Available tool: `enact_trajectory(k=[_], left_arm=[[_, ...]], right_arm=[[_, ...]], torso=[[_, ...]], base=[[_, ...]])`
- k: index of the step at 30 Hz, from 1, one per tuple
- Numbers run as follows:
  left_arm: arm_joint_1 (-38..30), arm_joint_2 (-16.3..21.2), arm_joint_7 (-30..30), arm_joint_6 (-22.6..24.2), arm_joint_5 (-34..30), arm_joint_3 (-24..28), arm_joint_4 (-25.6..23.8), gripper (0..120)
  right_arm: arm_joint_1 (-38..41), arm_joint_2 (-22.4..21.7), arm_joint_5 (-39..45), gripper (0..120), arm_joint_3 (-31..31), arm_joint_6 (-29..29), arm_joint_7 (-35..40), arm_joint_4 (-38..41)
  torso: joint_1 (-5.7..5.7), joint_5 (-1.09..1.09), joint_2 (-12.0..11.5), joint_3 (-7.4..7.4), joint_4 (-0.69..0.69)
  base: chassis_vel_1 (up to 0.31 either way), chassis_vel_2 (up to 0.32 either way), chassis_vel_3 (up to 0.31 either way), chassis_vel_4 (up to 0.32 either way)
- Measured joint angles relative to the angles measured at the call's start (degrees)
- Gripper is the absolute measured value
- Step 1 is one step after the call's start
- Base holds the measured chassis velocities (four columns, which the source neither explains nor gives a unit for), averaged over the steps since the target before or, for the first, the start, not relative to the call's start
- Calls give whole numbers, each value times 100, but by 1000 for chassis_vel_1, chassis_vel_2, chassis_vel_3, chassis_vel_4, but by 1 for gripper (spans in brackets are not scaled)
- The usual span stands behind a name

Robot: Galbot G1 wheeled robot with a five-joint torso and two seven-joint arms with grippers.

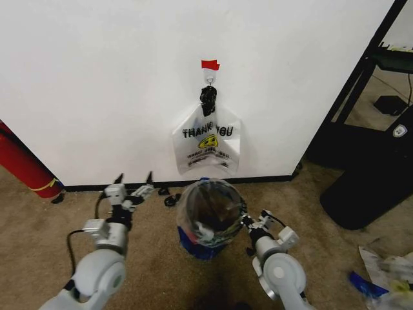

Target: Pick up the garbage bag from the wall and place it over the trash bin.

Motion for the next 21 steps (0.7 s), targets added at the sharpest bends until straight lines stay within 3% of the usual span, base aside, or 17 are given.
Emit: enact_trajectory(k=[4, 8, 9, 15, 17, 21], left_arm=[[324, -162, -42, -2, 103, -607, -115, 100], [894, -126, -31, -13, -72, -1452, -361, 100], [894, -126, -31, -13, -72, -1452, -361, 100], [1036, -234, -43, 23, -112, -1540, -517, 100], [1032, -232, -43, 24, -112, -1535, -515, 100], [954, -250, -56, 113, -91, -1412, -558, 100]], right_arm=[[153, -78, -46, 1, -194, -90, -177, -142], [395, -139, -249, 14, -565, -93, -506, -477], [395, -139, -249, 14, -565, -93, -506, -477], [469, -136, -523, 40, -738, -91, -854, -711], [468, -137, -529, 41, -738, -91, -858, -713], [355, -158, -707, 63, -700, -10, -972, -725]], torso=[[0, -1, 0, 0, 9], [0, -1, 0, 0, 6], [0, -1, 0, 0, 6], [0, -2, 0, 0, 4], [0, -2, 0, 0, 4], [0, -1, 0, 0, 4]], base=[[0, 0, 0, 0], [0, 0, 0, 0], [0, 0, 0, 0], [0, 0, 0, 0], [0, 0, 0, 0], [0, 0, 0, 0]])
